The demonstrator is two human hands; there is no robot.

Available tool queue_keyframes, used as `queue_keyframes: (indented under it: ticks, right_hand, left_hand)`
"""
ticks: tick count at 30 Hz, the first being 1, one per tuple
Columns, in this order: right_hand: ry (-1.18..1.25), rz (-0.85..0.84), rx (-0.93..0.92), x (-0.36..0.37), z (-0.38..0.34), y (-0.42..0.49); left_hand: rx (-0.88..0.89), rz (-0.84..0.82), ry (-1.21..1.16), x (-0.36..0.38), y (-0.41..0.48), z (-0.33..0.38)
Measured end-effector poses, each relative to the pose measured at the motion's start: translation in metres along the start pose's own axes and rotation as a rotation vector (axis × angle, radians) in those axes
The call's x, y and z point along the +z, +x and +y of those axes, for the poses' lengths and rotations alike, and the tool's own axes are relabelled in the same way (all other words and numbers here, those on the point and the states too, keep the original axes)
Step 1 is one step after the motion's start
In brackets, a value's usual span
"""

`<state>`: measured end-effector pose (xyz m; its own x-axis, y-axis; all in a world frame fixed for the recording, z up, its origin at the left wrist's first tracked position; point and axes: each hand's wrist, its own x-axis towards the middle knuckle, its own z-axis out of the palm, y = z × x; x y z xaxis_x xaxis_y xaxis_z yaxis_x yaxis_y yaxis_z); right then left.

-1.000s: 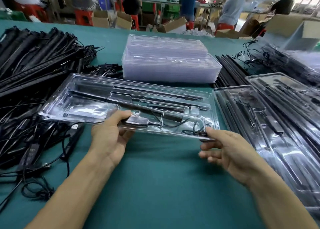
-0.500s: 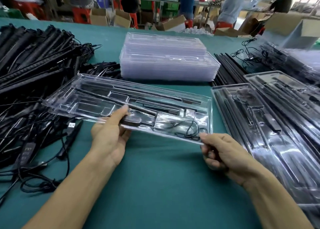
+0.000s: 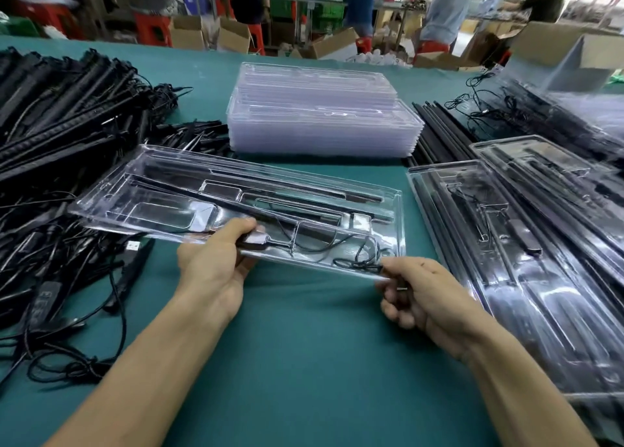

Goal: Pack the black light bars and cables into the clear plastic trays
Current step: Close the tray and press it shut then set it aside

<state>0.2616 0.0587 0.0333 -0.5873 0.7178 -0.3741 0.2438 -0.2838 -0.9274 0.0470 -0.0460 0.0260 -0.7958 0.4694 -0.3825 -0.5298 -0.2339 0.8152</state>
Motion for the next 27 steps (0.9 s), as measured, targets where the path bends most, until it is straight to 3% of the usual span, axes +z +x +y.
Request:
queue_keyframes:
  ticks: [6, 16, 23, 27]
  right_hand:
    - [0.106, -0.021, 0.005, -0.004, -0.002, -0.001]
    - [0.109, -0.038, -0.121, -0.002, -0.002, 0.001]
    - [0.175, 0.033, -0.228, 0.012, 0.003, 0.0]
    - [0.17, -0.049, -0.159, 0.009, -0.001, -0.003]
  left_hand:
    - [0.079, -0.024, -0.035, 0.002, -0.004, -0.001]
    - [-0.09, -0.193, 0.034, -0.008, -0.003, 0.013]
    - [-0.091, -0.134, -0.013, -0.007, 0.002, 0.01]
    - [-0.027, -0.082, -0.066, -0.005, 0.004, 0.009]
